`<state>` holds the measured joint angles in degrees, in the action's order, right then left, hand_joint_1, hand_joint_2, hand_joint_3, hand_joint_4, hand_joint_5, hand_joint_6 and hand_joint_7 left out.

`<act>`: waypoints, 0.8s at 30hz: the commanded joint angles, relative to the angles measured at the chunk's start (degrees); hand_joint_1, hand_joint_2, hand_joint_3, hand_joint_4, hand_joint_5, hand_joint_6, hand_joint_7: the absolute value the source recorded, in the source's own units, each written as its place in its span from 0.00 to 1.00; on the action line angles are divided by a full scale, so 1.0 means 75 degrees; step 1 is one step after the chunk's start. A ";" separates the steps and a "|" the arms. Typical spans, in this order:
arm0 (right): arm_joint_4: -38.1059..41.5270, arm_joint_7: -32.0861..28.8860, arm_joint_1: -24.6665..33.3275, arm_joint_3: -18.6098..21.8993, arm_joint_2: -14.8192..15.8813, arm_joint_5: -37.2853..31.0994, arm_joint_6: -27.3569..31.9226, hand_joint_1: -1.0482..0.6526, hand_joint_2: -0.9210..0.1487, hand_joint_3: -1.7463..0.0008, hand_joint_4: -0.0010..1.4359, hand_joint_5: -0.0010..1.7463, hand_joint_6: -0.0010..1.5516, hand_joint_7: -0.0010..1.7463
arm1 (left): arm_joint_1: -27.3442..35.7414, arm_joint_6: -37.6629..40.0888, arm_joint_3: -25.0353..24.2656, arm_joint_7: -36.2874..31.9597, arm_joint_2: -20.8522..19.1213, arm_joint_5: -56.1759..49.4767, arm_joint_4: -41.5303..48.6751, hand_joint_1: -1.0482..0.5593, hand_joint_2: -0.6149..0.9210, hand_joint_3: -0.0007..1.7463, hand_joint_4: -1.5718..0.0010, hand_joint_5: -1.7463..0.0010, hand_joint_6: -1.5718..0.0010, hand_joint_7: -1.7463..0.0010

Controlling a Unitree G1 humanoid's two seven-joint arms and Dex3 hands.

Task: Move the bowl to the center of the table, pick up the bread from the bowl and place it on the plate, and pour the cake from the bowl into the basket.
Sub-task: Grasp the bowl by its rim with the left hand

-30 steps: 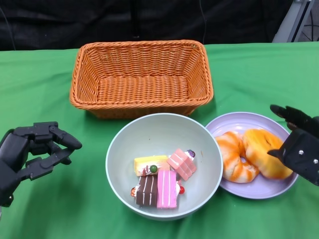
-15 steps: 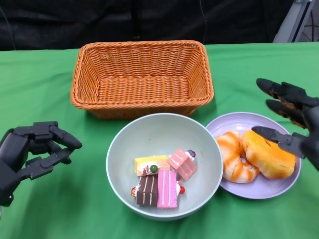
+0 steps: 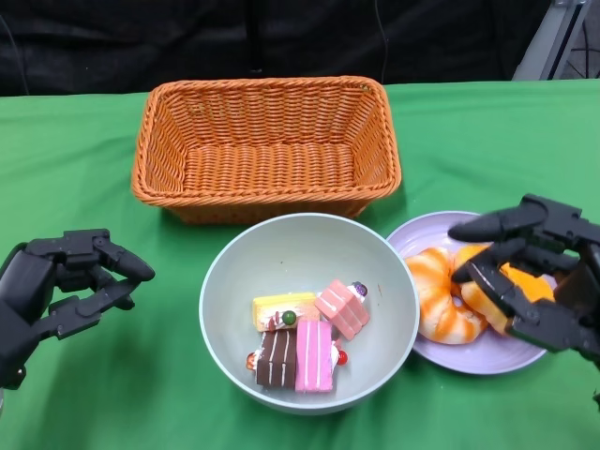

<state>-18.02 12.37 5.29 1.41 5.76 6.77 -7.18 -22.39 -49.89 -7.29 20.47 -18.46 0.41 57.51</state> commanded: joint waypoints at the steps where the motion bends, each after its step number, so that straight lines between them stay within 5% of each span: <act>1: -0.0102 -0.0044 0.0280 -0.0059 -0.0111 0.0118 -0.0105 0.58 0.30 0.44 0.52 0.84 0.44 0.71 | -0.0022 -0.0060 -0.0133 0.0188 -0.0065 0.0341 -0.0045 0.58 1.00 0.10 0.44 0.47 0.38 0.71; 3: -0.0176 0.0010 0.0412 -0.0087 -0.0189 0.0320 -0.0006 0.59 0.32 0.40 0.51 0.88 0.42 0.77 | 0.0039 -0.0063 -0.0127 0.0343 -0.0048 0.0484 -0.0182 0.53 1.00 0.06 0.44 0.65 0.37 0.87; 6: -0.0211 0.0189 0.0518 -0.0115 -0.0190 0.0662 0.0057 0.59 0.33 0.38 0.50 0.90 0.40 0.79 | 0.0116 -0.0223 -0.0078 0.0587 -0.0063 0.0598 -0.0345 0.51 1.00 0.05 0.43 0.73 0.37 0.94; 7: -0.0217 0.0317 0.0584 -0.0135 -0.0187 0.0865 0.0054 0.56 0.34 0.40 0.47 0.95 0.38 0.83 | 0.0188 -0.0392 -0.0013 0.0730 -0.0102 0.0604 -0.0487 0.42 1.00 0.04 0.51 0.84 0.46 0.98; 10: -0.0264 0.0459 0.0699 -0.0169 -0.0186 0.1134 0.0074 0.52 0.34 0.41 0.46 0.99 0.37 0.87 | 0.0420 -0.0842 0.0203 0.1094 -0.0256 0.0550 -0.0948 0.30 1.00 0.06 0.64 0.98 0.62 1.00; 15: -0.0290 0.0440 0.0724 -0.0192 -0.0188 0.1189 0.0124 0.51 0.34 0.40 0.47 1.00 0.35 0.90 | 0.0697 -0.1270 0.0461 0.1660 -0.0410 0.0719 -0.1625 0.28 1.00 0.06 0.71 1.00 0.70 1.00; 24: -0.0318 0.0343 0.0707 -0.0139 -0.0255 0.1416 0.0408 0.51 0.35 0.38 0.48 1.00 0.34 0.92 | 0.0840 -0.2369 0.0794 0.1707 -0.0644 0.0207 -0.2083 0.31 1.00 0.05 0.70 0.99 0.71 1.00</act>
<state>-19.45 15.45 10.52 -0.33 4.23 16.10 -4.93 -16.10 -64.03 -1.62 33.60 -21.94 4.06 41.81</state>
